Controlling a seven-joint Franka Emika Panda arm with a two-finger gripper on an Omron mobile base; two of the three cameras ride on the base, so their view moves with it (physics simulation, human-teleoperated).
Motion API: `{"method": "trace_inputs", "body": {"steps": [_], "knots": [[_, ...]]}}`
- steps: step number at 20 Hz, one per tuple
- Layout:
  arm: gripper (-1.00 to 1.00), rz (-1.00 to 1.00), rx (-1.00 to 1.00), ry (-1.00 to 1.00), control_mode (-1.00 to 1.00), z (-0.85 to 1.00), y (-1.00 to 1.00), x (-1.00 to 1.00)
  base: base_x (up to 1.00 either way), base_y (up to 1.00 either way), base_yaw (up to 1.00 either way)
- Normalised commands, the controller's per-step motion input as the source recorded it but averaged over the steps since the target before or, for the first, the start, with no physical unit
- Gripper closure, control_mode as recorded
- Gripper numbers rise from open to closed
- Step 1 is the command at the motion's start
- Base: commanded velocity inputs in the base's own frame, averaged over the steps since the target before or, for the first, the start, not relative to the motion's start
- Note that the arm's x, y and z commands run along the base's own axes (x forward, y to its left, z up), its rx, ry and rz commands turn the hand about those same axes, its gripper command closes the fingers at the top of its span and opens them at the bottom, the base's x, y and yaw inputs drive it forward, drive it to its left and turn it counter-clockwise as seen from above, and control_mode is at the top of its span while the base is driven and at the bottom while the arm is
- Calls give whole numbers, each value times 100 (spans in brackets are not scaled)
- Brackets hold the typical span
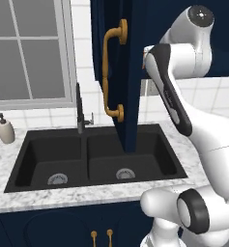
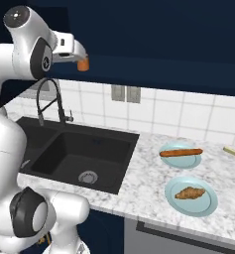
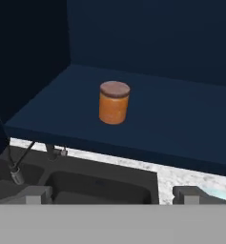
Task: From the different types of pastries on the counter, select a croissant and place it on the cutting board. Then retrieve a jar of jam from the cabinet and place it alongside the croissant on the cutting board.
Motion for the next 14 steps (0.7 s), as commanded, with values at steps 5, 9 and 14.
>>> {"method": "trace_inputs", "body": {"steps": [5, 9, 14], "knots": [[-100, 1, 0, -10, -100, 2, 1, 38, 0, 0, 0], [-100, 0, 0, 0, -100, -1, -2, 54, 0, 0, 0], [-100, 0, 0, 0, -100, 0, 0, 69, 0, 0, 0]]}}
